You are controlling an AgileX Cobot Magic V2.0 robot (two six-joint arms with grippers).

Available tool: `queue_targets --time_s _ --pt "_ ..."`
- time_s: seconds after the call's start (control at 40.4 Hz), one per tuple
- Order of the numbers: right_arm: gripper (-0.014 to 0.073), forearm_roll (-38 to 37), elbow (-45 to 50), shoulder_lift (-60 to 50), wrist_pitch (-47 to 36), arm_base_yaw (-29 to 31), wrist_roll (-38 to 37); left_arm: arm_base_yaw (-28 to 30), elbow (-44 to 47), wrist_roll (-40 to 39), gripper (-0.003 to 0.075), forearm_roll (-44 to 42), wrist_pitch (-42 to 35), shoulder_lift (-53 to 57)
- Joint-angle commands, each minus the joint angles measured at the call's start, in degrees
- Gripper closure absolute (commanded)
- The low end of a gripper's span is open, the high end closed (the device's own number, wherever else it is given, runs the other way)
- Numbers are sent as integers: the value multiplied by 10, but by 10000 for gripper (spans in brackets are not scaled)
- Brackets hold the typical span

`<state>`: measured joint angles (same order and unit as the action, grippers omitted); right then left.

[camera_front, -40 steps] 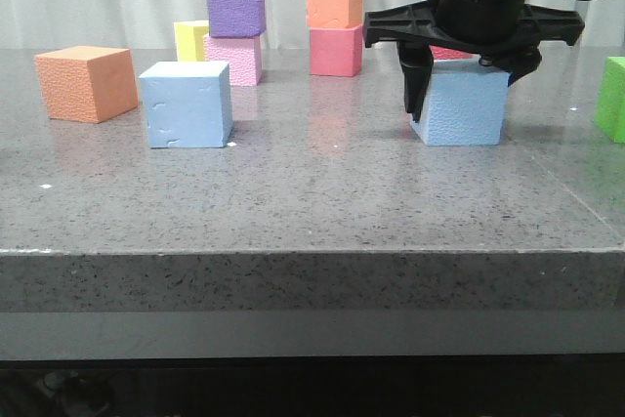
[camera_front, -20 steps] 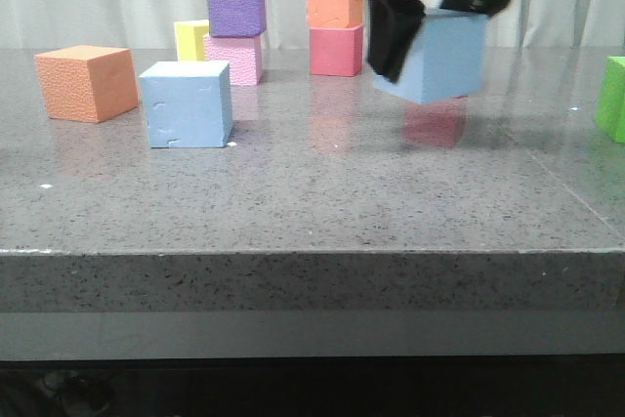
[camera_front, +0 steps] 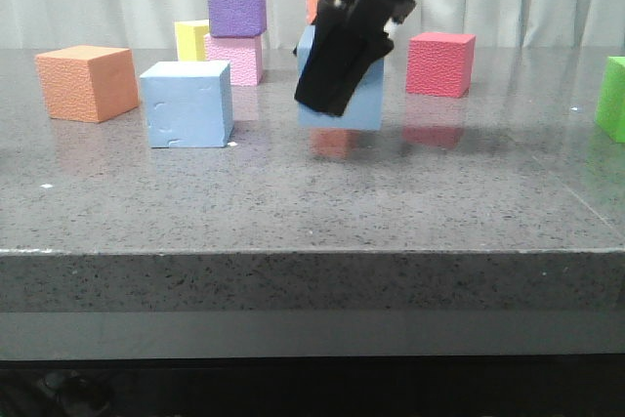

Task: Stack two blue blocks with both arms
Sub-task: 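Carry the cube toward the other blue cube and lower it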

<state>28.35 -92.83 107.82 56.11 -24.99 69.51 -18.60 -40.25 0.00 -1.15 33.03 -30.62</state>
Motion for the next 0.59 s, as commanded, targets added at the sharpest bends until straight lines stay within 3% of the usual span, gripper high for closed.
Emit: queue_targets --time_s 0.0,0.247,0.297,0.445,0.569 --pt "219 27 -20 -23 -24 -5 32 -5 -21 0 166 -2 -50 -6" --pt "209 27 -20 -3 -27 -15 65 -5 -21 0 166 -2 -50 -6" --pt "176 28 -20 -2 -26 -15 65 -5 -21 0 166 -2 -50 -6" --pt "-36 32 -20 -1 -32 -15 57 -5 -21 0 166 -2 -50 -6" --pt "-65 32 -20 -1 -35 -15 50 -5 -21 0 166 -2 -50 -6"
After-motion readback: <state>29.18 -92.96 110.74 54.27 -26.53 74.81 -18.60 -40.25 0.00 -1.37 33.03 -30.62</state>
